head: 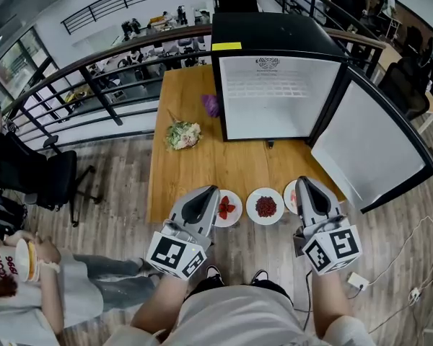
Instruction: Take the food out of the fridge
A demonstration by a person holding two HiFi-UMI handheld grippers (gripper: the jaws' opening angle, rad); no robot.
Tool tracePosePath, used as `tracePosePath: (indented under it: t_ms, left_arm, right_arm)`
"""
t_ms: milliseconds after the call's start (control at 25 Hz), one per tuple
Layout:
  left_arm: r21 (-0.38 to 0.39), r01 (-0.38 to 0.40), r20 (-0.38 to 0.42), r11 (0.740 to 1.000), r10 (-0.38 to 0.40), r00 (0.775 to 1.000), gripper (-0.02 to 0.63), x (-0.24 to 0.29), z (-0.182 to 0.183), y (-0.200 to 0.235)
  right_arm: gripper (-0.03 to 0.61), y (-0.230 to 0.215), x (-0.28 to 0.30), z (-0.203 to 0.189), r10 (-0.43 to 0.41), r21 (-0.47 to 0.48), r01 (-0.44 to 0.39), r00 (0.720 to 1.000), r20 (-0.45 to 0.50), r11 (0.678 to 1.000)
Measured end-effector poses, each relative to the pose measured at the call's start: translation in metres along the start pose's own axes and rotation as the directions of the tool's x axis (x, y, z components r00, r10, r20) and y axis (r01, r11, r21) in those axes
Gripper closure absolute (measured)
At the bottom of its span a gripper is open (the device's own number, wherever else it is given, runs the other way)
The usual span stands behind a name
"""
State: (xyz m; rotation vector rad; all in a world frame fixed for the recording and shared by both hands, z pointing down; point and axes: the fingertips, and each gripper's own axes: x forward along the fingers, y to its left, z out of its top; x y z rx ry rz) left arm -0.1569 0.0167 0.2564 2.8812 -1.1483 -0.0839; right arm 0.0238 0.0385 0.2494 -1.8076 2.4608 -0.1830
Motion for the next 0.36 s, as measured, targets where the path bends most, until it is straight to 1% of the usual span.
tracePosePath:
  t_ms: [360]
  left_arm:
    - [-0.004,0.012,-0.003,1.0,-0.012,1.0,0.606,0.0008,-0.0014,-0.0004]
  right_arm:
    - [0.56,0.0035,0.0025,-0.0027,-0.002,-0.013,0.002,1.0,-0.01,1.0]
